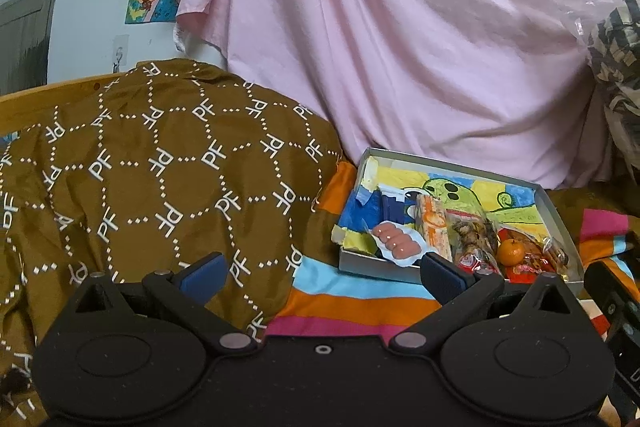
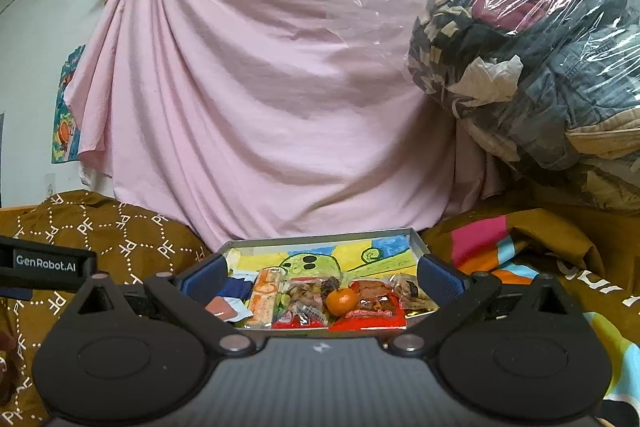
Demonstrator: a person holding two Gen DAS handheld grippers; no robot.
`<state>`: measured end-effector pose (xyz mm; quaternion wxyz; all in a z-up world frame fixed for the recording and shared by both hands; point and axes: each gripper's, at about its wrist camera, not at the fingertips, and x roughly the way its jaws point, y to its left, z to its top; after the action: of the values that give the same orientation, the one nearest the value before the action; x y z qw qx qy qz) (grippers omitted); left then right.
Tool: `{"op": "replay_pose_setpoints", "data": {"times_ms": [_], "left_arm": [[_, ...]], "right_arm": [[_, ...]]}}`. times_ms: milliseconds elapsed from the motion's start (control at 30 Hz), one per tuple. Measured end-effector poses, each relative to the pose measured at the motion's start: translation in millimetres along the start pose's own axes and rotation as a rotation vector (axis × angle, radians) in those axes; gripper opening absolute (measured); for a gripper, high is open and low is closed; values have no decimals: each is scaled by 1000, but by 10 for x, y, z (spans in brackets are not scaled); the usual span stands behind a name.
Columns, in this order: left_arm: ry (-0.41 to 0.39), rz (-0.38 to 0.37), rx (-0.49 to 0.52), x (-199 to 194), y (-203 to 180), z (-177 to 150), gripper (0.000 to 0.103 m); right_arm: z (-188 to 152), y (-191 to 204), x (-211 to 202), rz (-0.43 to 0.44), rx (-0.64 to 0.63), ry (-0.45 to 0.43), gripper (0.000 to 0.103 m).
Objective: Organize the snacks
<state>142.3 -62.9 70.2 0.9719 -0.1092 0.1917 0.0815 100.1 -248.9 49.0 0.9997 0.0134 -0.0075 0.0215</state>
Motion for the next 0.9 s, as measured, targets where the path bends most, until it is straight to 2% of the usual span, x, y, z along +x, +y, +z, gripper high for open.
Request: {"op": "replay_pose_setpoints", "data": {"times_ms": [567,900], "left_arm": [[-14,-8,21,-376,69,-101,102],[-14,9,56,-494,97,-198,102]], "right_arm": [[-48,-48,-396,-32,5,17,103],[-62,-59,-513,-19,15,33,103]]}}
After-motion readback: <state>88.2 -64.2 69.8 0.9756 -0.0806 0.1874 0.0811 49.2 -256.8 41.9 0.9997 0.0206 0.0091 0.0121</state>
